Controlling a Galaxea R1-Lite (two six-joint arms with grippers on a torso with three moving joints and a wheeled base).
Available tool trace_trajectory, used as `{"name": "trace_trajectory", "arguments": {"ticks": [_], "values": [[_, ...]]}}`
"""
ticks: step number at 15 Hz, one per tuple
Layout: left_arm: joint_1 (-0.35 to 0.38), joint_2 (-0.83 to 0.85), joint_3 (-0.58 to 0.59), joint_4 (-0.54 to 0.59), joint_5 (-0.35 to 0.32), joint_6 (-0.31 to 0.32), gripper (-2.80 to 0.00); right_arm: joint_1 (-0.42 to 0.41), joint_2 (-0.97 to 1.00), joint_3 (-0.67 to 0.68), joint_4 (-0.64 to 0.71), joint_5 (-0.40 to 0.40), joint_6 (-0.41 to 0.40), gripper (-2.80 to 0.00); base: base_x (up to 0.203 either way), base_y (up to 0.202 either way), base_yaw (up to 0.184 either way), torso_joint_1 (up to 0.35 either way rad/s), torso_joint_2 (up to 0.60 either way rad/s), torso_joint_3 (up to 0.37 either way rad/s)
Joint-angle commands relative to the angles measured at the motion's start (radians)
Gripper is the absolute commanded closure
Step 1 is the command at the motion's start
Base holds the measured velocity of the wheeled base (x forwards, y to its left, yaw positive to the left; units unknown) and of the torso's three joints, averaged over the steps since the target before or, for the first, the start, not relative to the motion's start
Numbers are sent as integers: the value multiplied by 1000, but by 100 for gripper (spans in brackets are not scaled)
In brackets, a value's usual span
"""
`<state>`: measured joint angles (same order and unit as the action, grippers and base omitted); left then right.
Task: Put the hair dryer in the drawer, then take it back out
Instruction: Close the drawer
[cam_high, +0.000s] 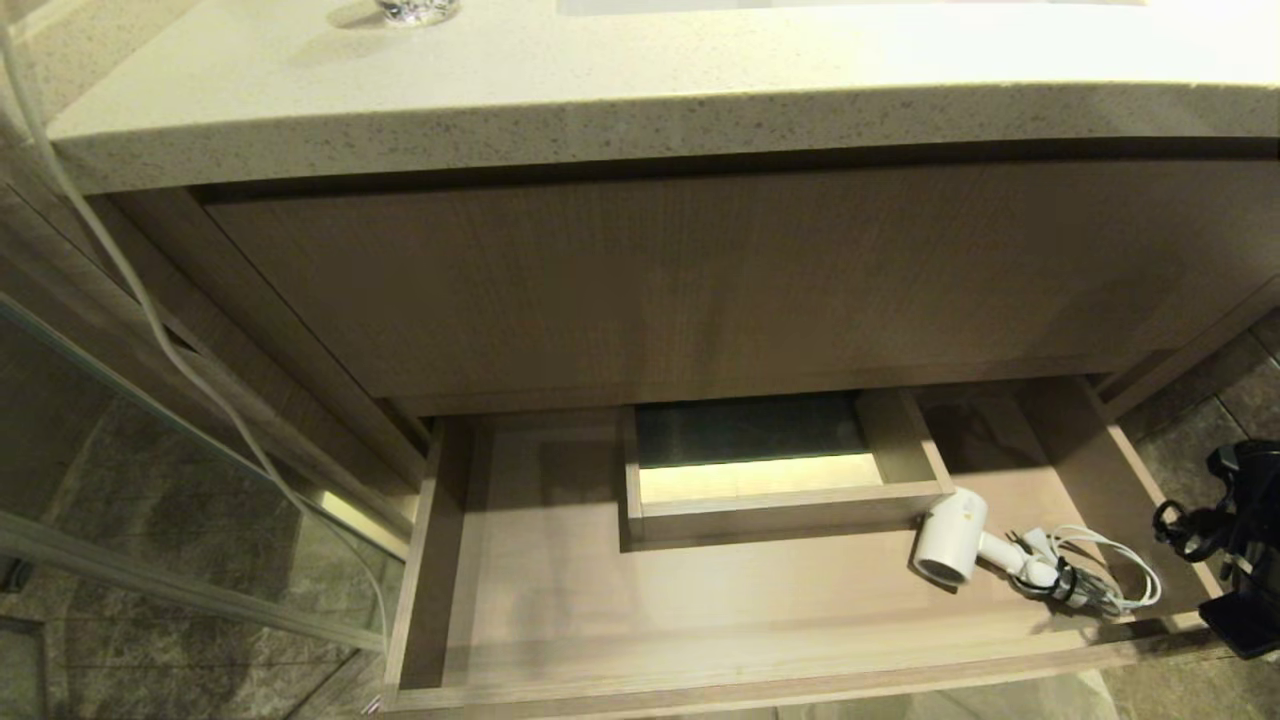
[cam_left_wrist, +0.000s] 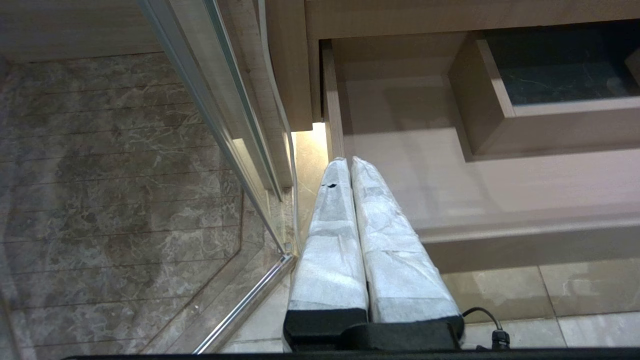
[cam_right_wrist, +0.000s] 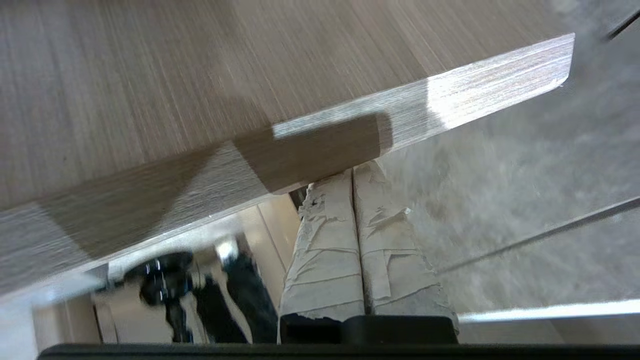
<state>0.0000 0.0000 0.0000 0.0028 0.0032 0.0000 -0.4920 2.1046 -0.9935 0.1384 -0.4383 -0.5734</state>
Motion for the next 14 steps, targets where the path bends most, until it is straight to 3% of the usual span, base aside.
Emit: {"name": "trace_trajectory", "arguments": {"ticks": [1,7,9,12,14], "values": [[0,0,0,0,0,0,0,6,-18,-2,-57,29,-7,0,0,0,0,0,0,0],[0,0,0,0,1,0,0,61,-19,-13,-271,114,-6,0,0,0,0,0,0,0],[0,0,0,0,0,0,0,70,-16,-21,-289,121,-5,0,0,0,0,0,0,0],[0,0,0,0,0,0,0,129,-14,-46,-499,131,3,0,0,0,0,0,0,0],[0,0,0,0,0,0,0,135,-14,-47,-518,132,6,0,0,0,0,0,0,0]]}}
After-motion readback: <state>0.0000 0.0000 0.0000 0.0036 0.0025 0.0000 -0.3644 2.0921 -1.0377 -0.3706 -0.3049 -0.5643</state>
